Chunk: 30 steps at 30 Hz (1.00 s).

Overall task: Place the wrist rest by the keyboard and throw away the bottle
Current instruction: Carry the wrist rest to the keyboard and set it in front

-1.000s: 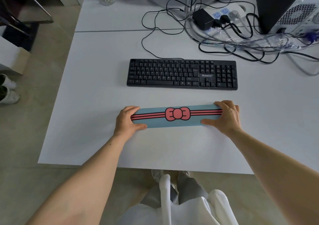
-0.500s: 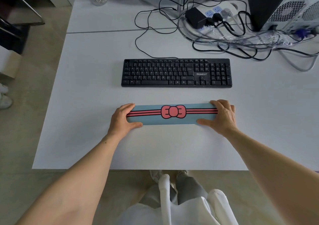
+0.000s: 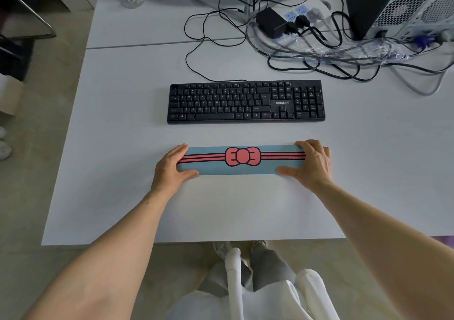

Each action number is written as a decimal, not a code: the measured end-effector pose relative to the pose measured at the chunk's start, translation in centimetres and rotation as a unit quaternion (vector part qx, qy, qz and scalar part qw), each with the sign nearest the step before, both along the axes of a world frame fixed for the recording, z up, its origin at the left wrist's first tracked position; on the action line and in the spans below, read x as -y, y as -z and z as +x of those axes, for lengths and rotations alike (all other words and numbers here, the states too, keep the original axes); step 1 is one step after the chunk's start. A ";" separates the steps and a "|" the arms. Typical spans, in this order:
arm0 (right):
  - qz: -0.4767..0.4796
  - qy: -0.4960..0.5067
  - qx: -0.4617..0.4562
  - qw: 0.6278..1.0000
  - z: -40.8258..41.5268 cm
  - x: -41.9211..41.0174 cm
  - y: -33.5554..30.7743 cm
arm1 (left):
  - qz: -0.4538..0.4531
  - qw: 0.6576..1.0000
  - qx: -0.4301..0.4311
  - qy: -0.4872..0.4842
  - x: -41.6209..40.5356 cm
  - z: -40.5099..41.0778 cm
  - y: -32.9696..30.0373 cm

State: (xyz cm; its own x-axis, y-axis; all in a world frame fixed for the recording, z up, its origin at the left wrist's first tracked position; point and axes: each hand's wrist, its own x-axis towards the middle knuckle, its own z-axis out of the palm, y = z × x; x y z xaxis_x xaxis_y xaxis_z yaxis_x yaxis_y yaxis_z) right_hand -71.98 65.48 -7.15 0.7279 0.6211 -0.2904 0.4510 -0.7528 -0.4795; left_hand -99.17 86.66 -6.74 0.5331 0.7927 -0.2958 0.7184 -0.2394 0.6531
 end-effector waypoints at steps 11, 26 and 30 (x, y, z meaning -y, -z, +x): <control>0.002 0.004 0.010 1.000 -0.1 0.1 0.0 | -0.006 1.000 0.010 -0.009 -0.2 0.2 0.1; 0.018 0.137 0.041 0.990 -6.2 -2.7 -0.4 | 0.045 0.991 -0.040 -0.121 5.2 5.1 1.5; 0.024 0.177 0.032 0.983 -9.1 -5.2 -0.3 | 0.080 0.979 -0.060 -0.179 8.0 8.5 1.4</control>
